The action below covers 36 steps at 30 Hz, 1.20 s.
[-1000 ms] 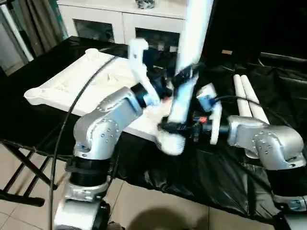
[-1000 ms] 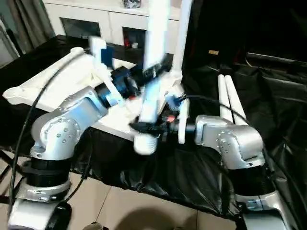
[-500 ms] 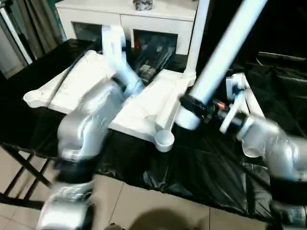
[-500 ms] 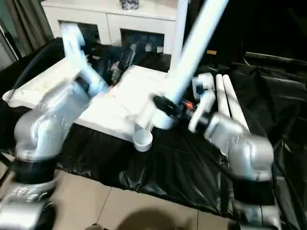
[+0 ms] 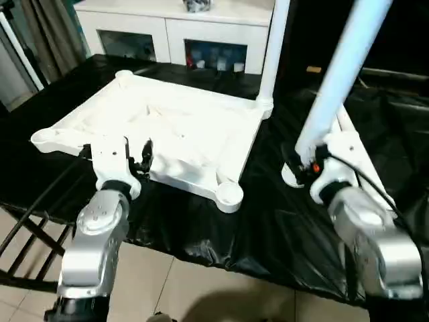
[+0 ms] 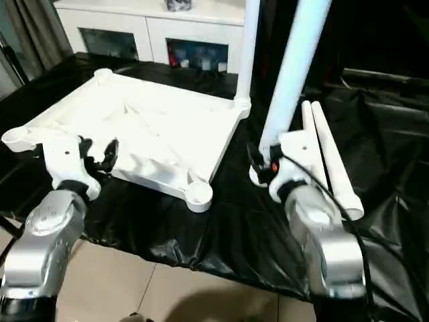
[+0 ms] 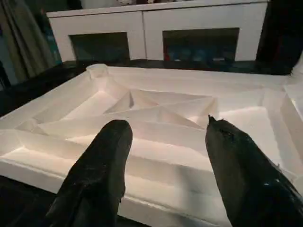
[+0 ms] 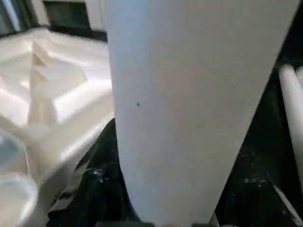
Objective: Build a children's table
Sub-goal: Pick table leg
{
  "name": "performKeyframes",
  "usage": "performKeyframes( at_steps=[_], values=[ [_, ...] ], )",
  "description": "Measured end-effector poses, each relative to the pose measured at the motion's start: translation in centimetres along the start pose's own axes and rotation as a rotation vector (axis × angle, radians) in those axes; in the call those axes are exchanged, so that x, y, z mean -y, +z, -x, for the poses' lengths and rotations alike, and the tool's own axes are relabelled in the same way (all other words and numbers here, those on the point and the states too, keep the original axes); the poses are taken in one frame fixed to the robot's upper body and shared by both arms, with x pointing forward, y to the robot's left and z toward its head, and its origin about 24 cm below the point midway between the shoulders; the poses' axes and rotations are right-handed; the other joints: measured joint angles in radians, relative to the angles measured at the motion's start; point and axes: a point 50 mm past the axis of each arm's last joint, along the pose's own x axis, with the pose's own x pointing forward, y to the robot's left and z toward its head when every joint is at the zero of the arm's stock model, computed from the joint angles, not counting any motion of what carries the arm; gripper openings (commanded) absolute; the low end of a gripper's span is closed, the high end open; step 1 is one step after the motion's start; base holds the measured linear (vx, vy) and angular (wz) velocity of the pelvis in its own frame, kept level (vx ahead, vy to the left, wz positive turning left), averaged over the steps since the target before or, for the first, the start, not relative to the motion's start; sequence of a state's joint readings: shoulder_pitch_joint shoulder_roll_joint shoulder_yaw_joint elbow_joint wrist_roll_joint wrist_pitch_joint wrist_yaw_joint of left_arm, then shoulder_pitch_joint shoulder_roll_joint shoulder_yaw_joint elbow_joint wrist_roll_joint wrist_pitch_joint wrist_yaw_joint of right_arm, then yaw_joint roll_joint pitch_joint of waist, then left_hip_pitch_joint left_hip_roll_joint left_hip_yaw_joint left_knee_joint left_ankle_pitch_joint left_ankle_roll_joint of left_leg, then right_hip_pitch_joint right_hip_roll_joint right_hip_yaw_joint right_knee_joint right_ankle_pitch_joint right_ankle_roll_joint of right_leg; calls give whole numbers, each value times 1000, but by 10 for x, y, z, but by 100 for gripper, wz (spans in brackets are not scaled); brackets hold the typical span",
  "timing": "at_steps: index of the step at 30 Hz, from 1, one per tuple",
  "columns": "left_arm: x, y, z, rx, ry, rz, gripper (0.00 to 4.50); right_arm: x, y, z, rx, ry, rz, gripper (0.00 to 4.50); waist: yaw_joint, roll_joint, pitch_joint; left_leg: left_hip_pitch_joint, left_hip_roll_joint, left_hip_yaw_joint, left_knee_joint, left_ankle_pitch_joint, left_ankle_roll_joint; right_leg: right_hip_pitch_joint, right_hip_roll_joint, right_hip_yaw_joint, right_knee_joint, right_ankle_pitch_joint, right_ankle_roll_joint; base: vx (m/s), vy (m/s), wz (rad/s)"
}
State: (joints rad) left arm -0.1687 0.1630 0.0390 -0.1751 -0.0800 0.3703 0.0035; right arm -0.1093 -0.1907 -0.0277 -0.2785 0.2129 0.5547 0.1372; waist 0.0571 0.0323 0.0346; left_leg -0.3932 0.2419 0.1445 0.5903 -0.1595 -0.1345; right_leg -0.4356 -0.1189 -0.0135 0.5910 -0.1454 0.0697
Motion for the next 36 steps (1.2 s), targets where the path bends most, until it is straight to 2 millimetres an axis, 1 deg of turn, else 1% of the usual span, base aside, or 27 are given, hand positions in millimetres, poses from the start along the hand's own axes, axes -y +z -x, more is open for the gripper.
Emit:
performKeyframes(
  at_steps=[2,3,4,6,7,8,9,10,11,12,13,15,16,17,19,21,23,25,27,28,29,30,31,32,33,34,36],
  values=[
    [3,-1,-1,-3,-6,1,284,1,-11,5,-39,-20,-6,193,-2,3,0,-3,-1,0,0,0,1,-2,-1,1,-1,0,1,0,0,0],
    [4,-2,-2,-8,-10,-5,284,1,-13,5,-44,-32,-20,193,-6,6,-3,-3,0,5,4,-2,4,-10,0,9,-1,-1,3,0,0,0],
    [4,-4,-4,-18,-11,-12,284,0,-12,4,-36,-41,-31,193,0,3,-7,-3,0,23,11,-6,9,-23,13,50,6,4,10,-19,55,-41],
    [6,-4,-7,-19,-28,-13,284,0,-13,5,-33,-56,-45,193,8,13,-12,-11,-11,26,39,-21,33,-34,29,107,5,12,25,-6,89,-48],
    [9,-2,-9,-8,-44,-14,284,2,-14,5,-34,-79,-61,193,10,14,-13,-16,-36,22,63,-43,71,-36,31,147,4,14,39,-28,178,-46],
    [10,-1,-10,-2,-49,-28,284,3,-15,6,-34,-95,-70,193,10,16,-14,-16,-57,14,78,-59,87,-36,36,178,1,14,52,-28,178,-46],
    [9,0,-11,1,-49,-51,284,5,-15,6,-30,-111,-75,193,7,19,-14,-14,-74,6,85,-68,72,-35,45,200,-6,11,58,-28,155,-52],
    [5,4,-13,19,-40,-88,284,6,-15,7,-21,-121,-80,193,-12,25,-16,-15,-87,0,83,-71,71,-31,27,189,-23,6,54,-3,164,-26],
    [1,7,-14,37,-33,-106,284,4,-15,6,-18,-119,-88,193,-27,29,-14,-19,-86,-3,81,-68,79,-29,23,170,-35,-9,31,-3,164,-26],
    [-1,8,-15,42,-26,-107,284,2,-16,6,-22,-114,-90,193,-33,35,-12,-20,-84,-11,78,-67,81,-20,24,132,-35,-16,0,-28,179,-7],
    [-2,6,-16,32,-16,-95,284,-1,-18,5,-25,-107,-98,193,-36,46,-8,-15,-84,-23,75,-66,82,1,32,76,-29,-5,-43,-55,114,-9],
    [-3,2,-16,15,-8,-88,284,-4,-15,2,-20,-94,-104,193,-49,55,-4,-7,-70,-28,67,-60,82,26,47,-2,-2,3,-85,-54,71,-5],
    [-5,2,-16,12,7,-77,284,-7,-11,-2,-10,-79,-99,193,-51,56,-4,-8,-63,-27,54,-47,84,30,52,-37,27,-20,-110,-68,-52,5],
    [-5,1,-16,8,14,-69,284,-8,-8,-3,-1,-72,-95,193,-51,50,-6,-8,-59,-27,46,-36,83,37,61,-51,39,-43,-112,-68,-52,5],
    [-3,-4,-14,-13,17,-55,284,-8,-3,-5,11,-51,-71,193,-48,42,-7,-10,-54,-18,35,-29,80,36,61,-56,40,-45,-86,-78,-101,4],
    [4,-10,-10,-37,1,-43,284,-4,-5,-3,-6,-37,-46,193,-26,34,-2,-12,-65,-9,42,-43,103,28,58,-56,40,-48,-77,-84,-108,0],
    [8,-14,-7,-49,-30,-59,284,1,-4,-2,-14,-24,-20,193,-15,33,-1,-13,-70,-11,35,-42,99,15,59,-62,40,-48,-77,-75,-78,-15],
    [8,-14,-7,-56,-69,-77,284,3,-5,-3,-23,9,-9,193,-18,36,0,-10,-68,-16,28,-35,88,12,60,-76,33,-48,-77,-77,-34,-8],
    [12,-16,-7,-69,-114,-78,284,4,-5,-7,-39,46,9,193,-26,40,6,-11,-58,-26,25,-32,82,22,60,-100,9,-48,-76,-73,-2,-7],
    [13,-17,-7,-72,-124,-79,284,4,-3,-10,-36,61,18,193,-30,53,13,-9,-48,-34,24,-32,81,36,60,-115,-12,-48,-76,-64,55,-14],
    [12,-16,-7,-72,-130,-82,284,4,-1,-10,-34,67,22,193,-30,58,16,-7,-46,-35,19,-32,81,43,60,-115,-13,-48,-76,-64,55,-14],
    [12,-16,-7,-72,-138,-83,284,4,-1,-11,-32,73,20,193,-26,60,21,-4,-49,-29,18,-32,81,46,59,-104,4,-52,-79,-92,58,-6],
    [12,-17,-7,-77,-140,-62,284,4,0,-10,-32,85,18,193,-24,50,26,12,-58,-12,18,-31,80,53,51,-74,29,-57,-82,0,0,0],
    [14,-17,-6,-79,-142,-49,284,5,0,-10,-31,94,21,193,-24,37,32,31,-71,-1,19,-32,80,48,40,-64,41,-57,-77,0,0,0],
    [17,-18,-5,-83,-144,-17,284,6,0,-10,-37,101,31,193,-22,32,37,35,-74,2,21,-43,68,42,38,-60,39,-55,-74,0,0,0],
    [17,-18,-2,-81,-129,20,284,6,4,-11,-29,121,43,193,-20,36,39,35,-84,-4,76,-85,78,37,20,-85,32,-55,-74,-22,50,-25],
    [15,-16,-3,-80,-116,29,284,5,7,-12,-16,131,41,193,-30,58,31,46,-92,-33,75,-96,77,36,10,-122,16,-54,-72,11,71,-26]
  ],
)
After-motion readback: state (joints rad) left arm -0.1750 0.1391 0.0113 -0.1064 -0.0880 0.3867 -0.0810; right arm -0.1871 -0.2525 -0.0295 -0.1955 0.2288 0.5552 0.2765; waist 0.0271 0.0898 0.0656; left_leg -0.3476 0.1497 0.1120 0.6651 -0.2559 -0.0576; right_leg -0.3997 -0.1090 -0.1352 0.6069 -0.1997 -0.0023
